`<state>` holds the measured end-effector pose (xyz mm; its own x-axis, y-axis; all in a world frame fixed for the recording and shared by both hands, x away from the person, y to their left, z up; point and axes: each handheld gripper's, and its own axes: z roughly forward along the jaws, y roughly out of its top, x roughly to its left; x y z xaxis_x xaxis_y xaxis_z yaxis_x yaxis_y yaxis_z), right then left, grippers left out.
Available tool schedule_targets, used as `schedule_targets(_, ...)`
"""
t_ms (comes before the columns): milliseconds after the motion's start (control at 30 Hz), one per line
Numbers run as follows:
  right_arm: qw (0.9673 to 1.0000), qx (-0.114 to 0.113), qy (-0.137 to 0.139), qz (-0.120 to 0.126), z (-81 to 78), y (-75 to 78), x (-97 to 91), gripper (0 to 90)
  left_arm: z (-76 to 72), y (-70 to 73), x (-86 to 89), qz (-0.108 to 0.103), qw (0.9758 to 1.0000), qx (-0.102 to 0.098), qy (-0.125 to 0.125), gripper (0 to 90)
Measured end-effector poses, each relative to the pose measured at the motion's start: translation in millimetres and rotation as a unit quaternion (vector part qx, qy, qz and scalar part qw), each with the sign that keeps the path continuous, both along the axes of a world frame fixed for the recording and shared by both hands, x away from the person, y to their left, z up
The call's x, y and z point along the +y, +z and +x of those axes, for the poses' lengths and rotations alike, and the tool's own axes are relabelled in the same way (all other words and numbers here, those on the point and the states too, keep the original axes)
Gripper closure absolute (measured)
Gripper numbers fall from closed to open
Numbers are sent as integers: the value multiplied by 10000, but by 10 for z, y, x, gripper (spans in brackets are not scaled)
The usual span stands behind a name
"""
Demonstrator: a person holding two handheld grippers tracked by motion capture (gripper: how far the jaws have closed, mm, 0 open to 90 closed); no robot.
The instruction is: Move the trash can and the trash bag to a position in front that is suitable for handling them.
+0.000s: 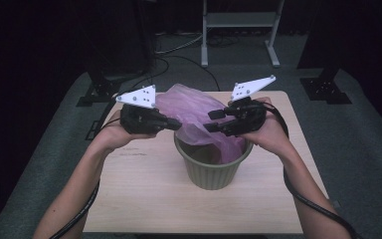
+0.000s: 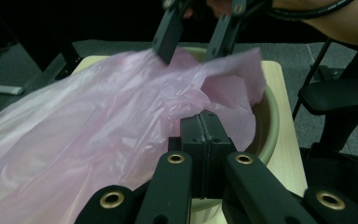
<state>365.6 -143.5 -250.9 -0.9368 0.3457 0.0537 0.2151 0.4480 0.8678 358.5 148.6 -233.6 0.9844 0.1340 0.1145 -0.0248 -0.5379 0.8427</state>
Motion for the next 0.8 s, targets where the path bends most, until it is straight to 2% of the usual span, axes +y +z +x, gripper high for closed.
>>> schedule_targets(133, 9997, -13, 75, -234, -32, -62, 89, 678, -51, 15, -43, 30, 10000, -25, -91, 899)
schedule_targets(267, 9990, -25, -32, -440, -49, -126, 93, 886, -79, 10, -81, 98, 9998, -60, -166, 899)
schedule_targets(467, 9986, -82, -223, -471, -121, -162, -71, 900, -87, -12, -80, 192, 9997, -53, -137, 900)
schedule_targets(800, 9980, -114, -622, -82, -235, -211, -590, 900, -44, -27, -90, 308, 9995, 22, -34, 900)
